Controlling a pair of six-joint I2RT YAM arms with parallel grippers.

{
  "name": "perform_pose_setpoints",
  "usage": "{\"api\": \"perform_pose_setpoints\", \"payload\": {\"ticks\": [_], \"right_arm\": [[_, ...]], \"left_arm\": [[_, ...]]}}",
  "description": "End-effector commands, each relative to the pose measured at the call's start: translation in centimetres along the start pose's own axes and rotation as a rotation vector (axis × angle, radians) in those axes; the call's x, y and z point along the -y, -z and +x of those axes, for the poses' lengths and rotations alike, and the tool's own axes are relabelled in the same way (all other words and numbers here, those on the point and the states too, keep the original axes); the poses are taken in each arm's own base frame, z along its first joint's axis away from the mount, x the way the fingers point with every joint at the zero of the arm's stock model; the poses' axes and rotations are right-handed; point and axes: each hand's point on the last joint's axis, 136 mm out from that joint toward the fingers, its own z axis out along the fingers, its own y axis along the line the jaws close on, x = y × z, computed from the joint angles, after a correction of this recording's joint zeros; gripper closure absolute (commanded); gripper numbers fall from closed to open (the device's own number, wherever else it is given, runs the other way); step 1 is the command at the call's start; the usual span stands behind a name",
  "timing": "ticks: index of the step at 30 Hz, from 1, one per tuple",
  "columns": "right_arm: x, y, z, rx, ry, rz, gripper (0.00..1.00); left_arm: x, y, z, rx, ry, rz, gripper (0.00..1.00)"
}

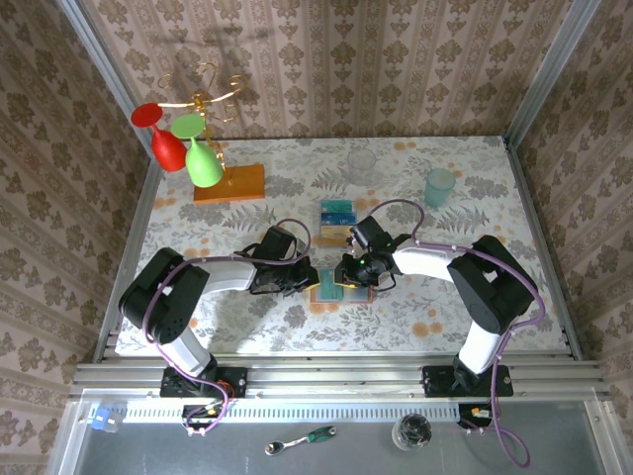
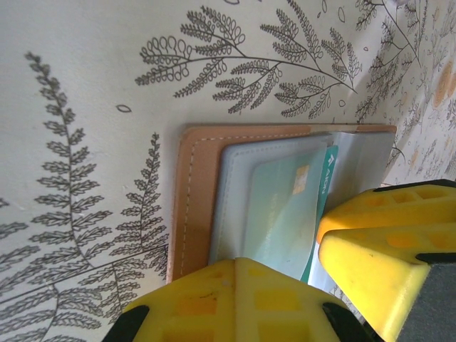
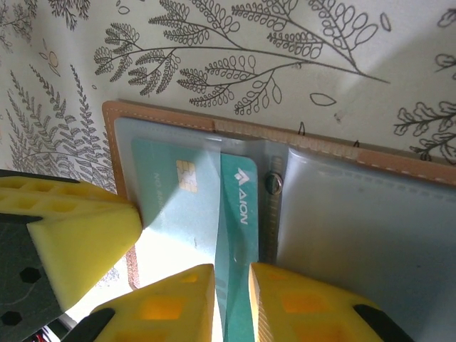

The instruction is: Take the credit cards out of the card holder

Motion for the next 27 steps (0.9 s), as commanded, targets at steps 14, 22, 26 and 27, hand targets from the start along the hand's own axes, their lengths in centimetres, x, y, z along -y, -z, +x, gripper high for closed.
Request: {"api": "perform_pose_setpoints", "payload": {"ticks": [14,22,26,27], "right_arm": [[-0.17,0.71,0.02,0.025,-0.014,-0.044,0.78],[0.15,1.06,-0.11,0.038,-0.014,-0.041,0.78],[0.68,0.79,-0.02,0.033,-0.024,-0.031,0.78],[0.78,0.62,0.09,0.027,-0.027,-0.032,0.78]], "left_arm": [[-1.45,-0.55,0.83,-0.027,0.011,-0.037,1.00],[-1.46,-0.62,0.81,-0.027,0.011,-0.036,1.00],[-1.51,-0.61,0.83,-0.027,0.013,-0.038,1.00],[-1.51,-0.61,0.79,-0.026,0.014,-0.038,1.00]]}}
